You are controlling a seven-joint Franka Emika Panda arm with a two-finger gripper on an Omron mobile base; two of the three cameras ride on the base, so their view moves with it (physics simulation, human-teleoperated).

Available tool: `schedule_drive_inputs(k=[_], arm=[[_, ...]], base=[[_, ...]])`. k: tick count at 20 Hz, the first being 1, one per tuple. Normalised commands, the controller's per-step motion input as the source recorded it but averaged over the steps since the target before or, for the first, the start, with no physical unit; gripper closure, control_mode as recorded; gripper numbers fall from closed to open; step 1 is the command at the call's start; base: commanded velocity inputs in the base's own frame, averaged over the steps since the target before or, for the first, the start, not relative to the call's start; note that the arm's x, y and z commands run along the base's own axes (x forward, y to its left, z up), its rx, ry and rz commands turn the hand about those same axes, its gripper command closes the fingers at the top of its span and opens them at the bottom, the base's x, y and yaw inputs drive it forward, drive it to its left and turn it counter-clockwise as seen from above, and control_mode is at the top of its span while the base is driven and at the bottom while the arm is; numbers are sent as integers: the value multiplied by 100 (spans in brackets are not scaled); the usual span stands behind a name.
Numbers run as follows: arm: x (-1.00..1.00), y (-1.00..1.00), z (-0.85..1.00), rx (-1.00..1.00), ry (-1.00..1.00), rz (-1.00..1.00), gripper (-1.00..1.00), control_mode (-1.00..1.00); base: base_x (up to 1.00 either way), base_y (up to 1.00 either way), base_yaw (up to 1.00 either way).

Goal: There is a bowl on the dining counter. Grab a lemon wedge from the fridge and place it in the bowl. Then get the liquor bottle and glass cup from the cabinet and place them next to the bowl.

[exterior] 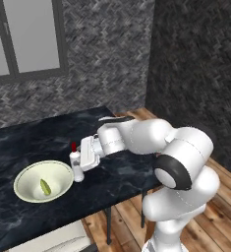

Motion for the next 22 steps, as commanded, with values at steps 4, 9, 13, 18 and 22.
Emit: schedule_drive_inputs(k=[4,9,13,18,22], arm=[[-24,-1,0,0,-12,0,-100,-100],[-12,0,0,0,-12,0,-100,-100],[0,0,0,0,-11,0,-100,-100],[5,0,12,0,-9,0,-100,-100],[17,0,24,0,-10,0,-100,-100]], base=[[0,0,0],[0,0,0],[0,0,0],[0,0,0],[0,0,0]])
